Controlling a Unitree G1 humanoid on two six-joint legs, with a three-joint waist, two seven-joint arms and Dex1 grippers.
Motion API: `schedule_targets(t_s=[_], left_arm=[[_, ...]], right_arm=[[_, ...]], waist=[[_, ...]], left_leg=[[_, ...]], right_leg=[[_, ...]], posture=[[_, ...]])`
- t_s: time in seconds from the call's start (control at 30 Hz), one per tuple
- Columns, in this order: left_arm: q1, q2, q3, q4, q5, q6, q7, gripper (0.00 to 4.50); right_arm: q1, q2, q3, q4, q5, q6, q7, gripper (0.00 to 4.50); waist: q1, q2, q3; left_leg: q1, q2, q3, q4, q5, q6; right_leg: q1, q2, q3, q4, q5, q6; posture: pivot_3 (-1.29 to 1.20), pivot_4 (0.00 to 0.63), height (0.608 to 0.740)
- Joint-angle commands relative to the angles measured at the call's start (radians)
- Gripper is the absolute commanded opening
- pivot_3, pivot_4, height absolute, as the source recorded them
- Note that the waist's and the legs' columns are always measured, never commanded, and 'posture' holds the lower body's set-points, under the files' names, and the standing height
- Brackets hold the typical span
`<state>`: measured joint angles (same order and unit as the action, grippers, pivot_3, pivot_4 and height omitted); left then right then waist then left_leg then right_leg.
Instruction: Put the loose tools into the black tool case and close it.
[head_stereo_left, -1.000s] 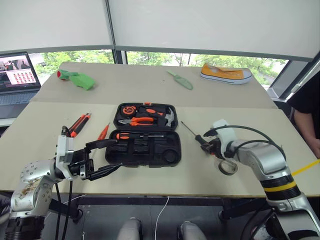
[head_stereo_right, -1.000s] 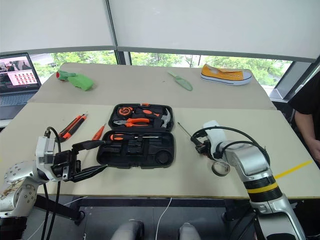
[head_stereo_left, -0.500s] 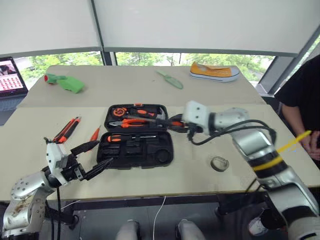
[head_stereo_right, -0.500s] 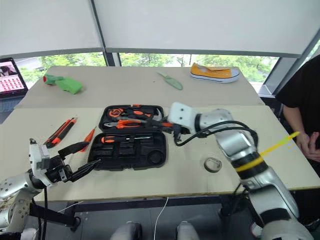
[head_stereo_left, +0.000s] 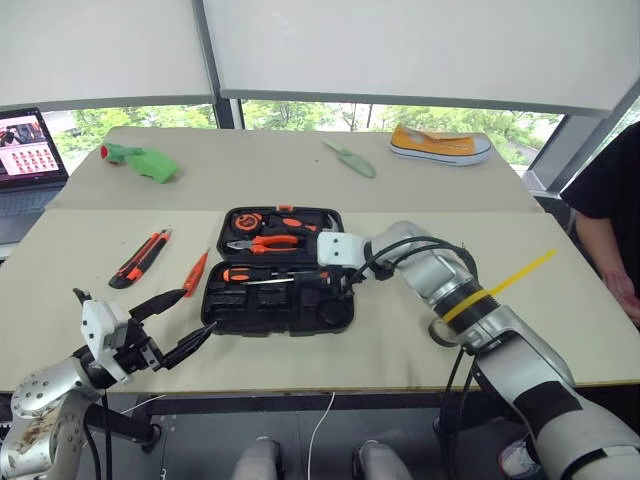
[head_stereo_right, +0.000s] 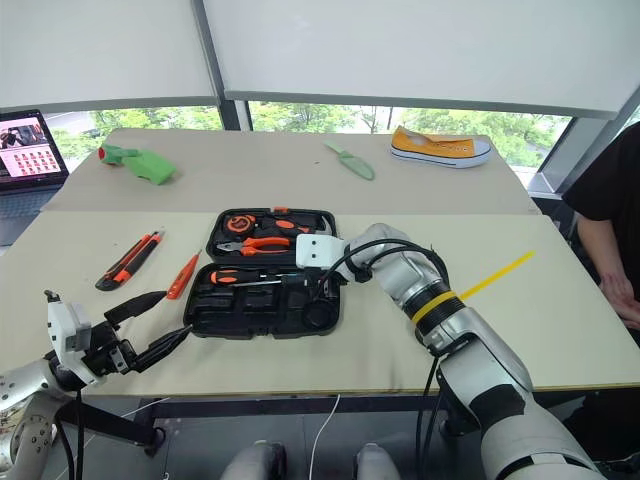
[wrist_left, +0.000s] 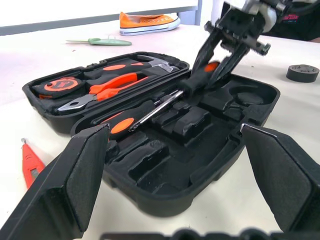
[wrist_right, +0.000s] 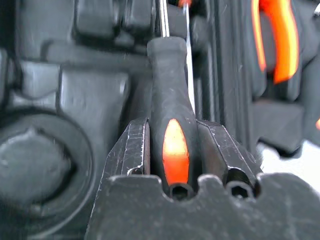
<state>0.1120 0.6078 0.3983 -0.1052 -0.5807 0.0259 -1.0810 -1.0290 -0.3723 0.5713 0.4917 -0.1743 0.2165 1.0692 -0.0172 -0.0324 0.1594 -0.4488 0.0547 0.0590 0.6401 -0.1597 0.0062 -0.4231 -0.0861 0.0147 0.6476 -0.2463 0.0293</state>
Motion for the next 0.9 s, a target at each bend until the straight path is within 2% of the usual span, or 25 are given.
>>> schedule_targets(t_s=[0.03,0.17,0.2,0.27,0.37,0.43,0.53,0.57,0.6,0.67,0.87,0.9], left_arm=[[-0.016,0.015,0.009,-0.030,-0.016,-0.007,-0.001,4.50],[-0.024,0.017,0.009,-0.028,-0.016,-0.005,-0.001,4.50],[-0.025,0.017,0.009,-0.029,-0.016,-0.005,-0.001,4.50],[-0.028,0.018,0.008,-0.027,-0.015,-0.005,-0.001,4.50],[-0.039,0.018,0.007,-0.019,-0.014,-0.006,0.000,4.50],[-0.040,0.018,0.008,-0.018,-0.015,-0.007,0.001,4.50],[-0.043,0.013,0.006,-0.008,-0.009,-0.012,0.002,4.50],[-0.042,0.011,0.005,-0.007,-0.007,-0.013,0.002,4.50],[-0.042,0.010,0.004,-0.006,-0.006,-0.014,0.003,4.50],[-0.042,0.007,0.001,-0.007,-0.004,-0.014,0.007,4.50],[-0.039,0.008,-0.004,-0.002,0.006,-0.016,0.016,4.50],[-0.040,0.011,-0.002,0.002,0.009,-0.017,0.016,4.50]], right_arm=[[-0.018,0.011,-0.017,-0.007,-0.022,0.057,0.009,1.02],[-0.007,0.011,-0.028,-0.019,-0.029,0.087,0.001,1.02],[-0.005,0.009,-0.032,-0.025,-0.025,0.082,0.006,2.02],[-0.003,0.009,-0.048,-0.033,-0.015,0.059,0.003,2.57],[-0.010,-0.019,-0.125,-0.106,0.097,-0.020,0.117,3.66],[-0.016,-0.033,-0.155,-0.118,0.131,-0.053,0.154,3.66],[-0.012,0.017,-0.235,-0.089,0.230,-0.112,0.169,3.66],[-0.002,0.041,-0.246,-0.079,0.245,-0.121,0.157,3.09],[0.010,0.067,-0.252,-0.064,0.247,-0.116,0.132,2.91],[0.028,0.110,-0.257,-0.021,0.240,-0.128,0.090,2.27],[0.058,0.196,-0.219,0.201,0.168,-0.175,0.010,0.12],[0.055,0.203,-0.211,0.243,0.152,-0.180,0.002,0.03]], waist=[[-0.001,0.000,0.000],[-0.001,0.000,0.000],[-0.001,0.000,0.000],[0.002,0.000,0.000],[0.003,0.000,0.000],[0.002,0.000,0.000],[0.001,0.000,0.000],[-0.001,0.000,0.000],[-0.004,0.000,0.000],[-0.006,0.000,0.000],[0.000,0.000,0.000],[0.001,0.000,0.000]], left_leg=[[0.000,0.000,0.000,0.000,0.000,0.000],[0.001,0.000,0.000,0.000,0.000,0.000],[0.001,0.000,0.000,0.000,0.000,0.000],[0.001,0.000,0.000,0.000,0.000,0.000],[0.000,0.000,0.000,0.000,0.000,0.000],[0.000,0.000,0.000,0.000,0.000,0.000],[0.000,0.000,0.000,-0.001,0.000,0.000],[0.001,0.000,0.000,-0.001,0.000,0.000],[0.001,0.000,0.000,-0.001,0.000,0.000],[0.002,0.002,0.000,-0.001,0.000,0.000],[0.002,0.003,0.001,-0.001,0.000,-0.001],[0.002,0.003,0.001,-0.001,0.001,-0.002]], right_leg=[[0.000,0.000,0.000,0.000,0.000,0.000],[0.001,0.000,0.000,0.000,0.000,0.000],[0.001,0.000,0.000,0.000,0.000,0.000],[0.001,0.000,0.000,0.000,0.000,0.000],[0.001,0.000,0.000,0.000,0.000,0.000],[0.000,0.000,0.000,0.000,0.000,0.000],[0.001,0.000,0.000,0.000,0.000,0.000],[0.001,0.000,0.000,0.000,0.000,0.000],[0.001,0.000,0.000,0.000,0.000,0.000],[0.001,0.002,0.000,0.000,0.001,-0.001],[0.001,0.003,0.000,0.000,0.001,-0.002],[0.001,0.003,0.000,0.000,0.001,-0.002]], posture=[[0.00,0.150,0.740],[0.00,0.150,0.740],[0.00,0.150,0.740],[0.00,0.150,0.740],[0.00,0.150,0.740],[0.00,0.150,0.740],[0.00,0.150,0.740],[0.00,0.150,0.740],[0.00,0.150,0.740],[0.00,0.150,0.740],[0.00,0.150,0.740],[0.00,0.150,0.740]])
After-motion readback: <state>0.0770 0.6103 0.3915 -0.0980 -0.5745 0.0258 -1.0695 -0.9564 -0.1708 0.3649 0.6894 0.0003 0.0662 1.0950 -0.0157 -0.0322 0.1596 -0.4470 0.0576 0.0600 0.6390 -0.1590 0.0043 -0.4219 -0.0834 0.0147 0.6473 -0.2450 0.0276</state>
